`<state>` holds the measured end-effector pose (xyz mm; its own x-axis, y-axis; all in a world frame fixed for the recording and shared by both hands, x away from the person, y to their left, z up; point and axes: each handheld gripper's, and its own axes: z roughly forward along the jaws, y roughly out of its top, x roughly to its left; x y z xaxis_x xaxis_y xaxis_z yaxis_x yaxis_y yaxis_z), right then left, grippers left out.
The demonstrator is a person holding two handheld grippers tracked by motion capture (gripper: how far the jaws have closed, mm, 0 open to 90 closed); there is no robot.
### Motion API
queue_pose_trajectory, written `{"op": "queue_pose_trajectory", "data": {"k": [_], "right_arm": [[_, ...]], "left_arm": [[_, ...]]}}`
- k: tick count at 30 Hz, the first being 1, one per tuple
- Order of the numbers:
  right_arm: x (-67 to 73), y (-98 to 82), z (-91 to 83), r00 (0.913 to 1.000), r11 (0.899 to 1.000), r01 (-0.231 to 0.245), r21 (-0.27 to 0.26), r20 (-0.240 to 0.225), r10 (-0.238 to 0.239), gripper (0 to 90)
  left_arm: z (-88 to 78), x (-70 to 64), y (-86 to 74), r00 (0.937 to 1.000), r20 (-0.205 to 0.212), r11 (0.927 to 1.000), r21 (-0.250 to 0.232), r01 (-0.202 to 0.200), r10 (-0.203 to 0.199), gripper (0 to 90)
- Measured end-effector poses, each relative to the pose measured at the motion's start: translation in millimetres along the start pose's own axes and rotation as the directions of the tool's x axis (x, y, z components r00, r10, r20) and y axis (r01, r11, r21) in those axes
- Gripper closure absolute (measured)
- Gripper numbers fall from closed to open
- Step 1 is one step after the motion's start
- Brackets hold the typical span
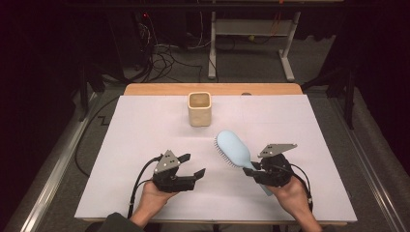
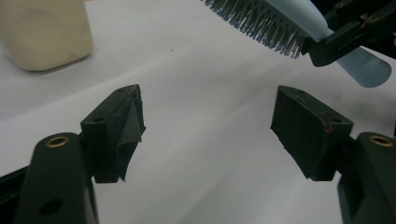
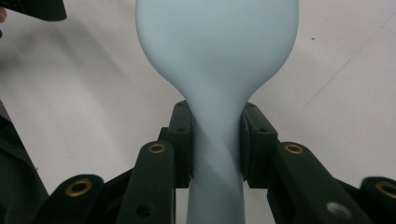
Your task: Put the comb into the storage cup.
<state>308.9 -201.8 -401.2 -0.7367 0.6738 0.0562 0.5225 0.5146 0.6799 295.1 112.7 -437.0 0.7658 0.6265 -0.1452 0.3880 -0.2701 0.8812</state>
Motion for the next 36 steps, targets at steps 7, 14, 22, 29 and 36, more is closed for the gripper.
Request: {"op": "queue_pose_trajectory", "data": {"k": [7, 14, 22, 29, 36], "right_arm": [[3.4, 2.0, 0.1, 0.9999, 1.0, 0.013, -0.01, -0.006, -0.013, 70.9], [8.0, 4.1, 2.0, 0.9995, 0.999, 0.029, -0.015, -0.014, -0.03, 70.8], [12.2, 6.0, 2.9, 0.9984, 0.998, 0.053, -0.033, -0.019, -0.054, 70.8], [16.9, 6.4, 4.0, 0.9966, 0.996, 0.08, -0.04, -0.018, -0.081, 70.8], [22.0, 6.6, 6.2, 0.9949, 0.994, 0.097, -0.042, -0.021, -0.098, 70.8]], "left_arm": [[13.9, -7.1, 10.3, 0.999, 0.044, 0.9999, 0.011, -0.008, 0.008, 25.4], [24.4, -12.8, 16.0, 0.9967, 0.08, 0.9997, 0.023, -0.009, 0.007, 23.1], [37.0, -19.5, 24.3, 0.992, 0.126, 0.9994, 0.03, -0.015, 0.011, 19.4], [42.9, -24.9, 26.6, 0.9899, 0.142, 0.9991, 0.042, 0.0, -0.006, 18.2], [46.9, -28.8, 31.4, 0.9886, 0.148, 0.9994, 0.027, 0.022, -0.026, 18.0]]}}
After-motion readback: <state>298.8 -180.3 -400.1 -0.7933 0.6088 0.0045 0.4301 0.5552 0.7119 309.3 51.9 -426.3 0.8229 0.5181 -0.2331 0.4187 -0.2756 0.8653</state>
